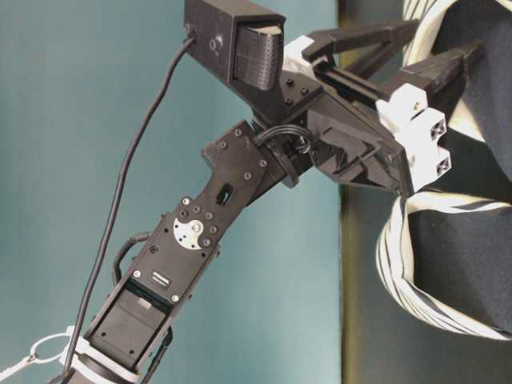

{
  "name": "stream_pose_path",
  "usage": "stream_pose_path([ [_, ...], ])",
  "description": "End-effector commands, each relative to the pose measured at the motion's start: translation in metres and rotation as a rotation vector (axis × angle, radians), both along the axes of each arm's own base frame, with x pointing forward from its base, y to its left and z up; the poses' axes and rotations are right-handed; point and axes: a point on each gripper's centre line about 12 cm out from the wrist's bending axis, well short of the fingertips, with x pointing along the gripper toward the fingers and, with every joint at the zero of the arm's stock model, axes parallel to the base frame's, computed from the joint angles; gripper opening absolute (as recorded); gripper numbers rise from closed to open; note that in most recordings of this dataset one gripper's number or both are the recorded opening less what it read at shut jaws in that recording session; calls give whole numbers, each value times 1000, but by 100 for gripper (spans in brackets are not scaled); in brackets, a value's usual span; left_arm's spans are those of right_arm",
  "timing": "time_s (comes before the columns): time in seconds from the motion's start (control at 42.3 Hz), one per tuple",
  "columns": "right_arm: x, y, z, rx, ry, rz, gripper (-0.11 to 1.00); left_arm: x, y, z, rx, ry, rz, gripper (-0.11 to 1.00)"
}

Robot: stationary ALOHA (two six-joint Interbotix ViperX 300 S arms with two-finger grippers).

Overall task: Arrange the slippers with the left arm.
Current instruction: 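Grasp the right slipper's upper and rotate it parallel beside the left slipper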

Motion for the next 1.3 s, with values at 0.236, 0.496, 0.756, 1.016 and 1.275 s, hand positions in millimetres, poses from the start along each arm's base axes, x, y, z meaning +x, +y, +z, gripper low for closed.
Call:
stream_pose_path([
  [0.236,0,0,1,9,-11,2,1,14,-12,35,-103,-83,85,2],
  [0.496,-2,0,1,8,-15,2,1,10,4,80,-280,-44,321,1],
  [0.756,-3,0,-1,8,-14,2,1,-11,25,116,-384,30,520,1],
  [1.016,-3,0,-2,8,-14,2,1,-25,52,107,-487,60,725,1],
  [1.275,-4,0,-3,8,-14,2,1,-30,54,84,-489,110,756,1],
])
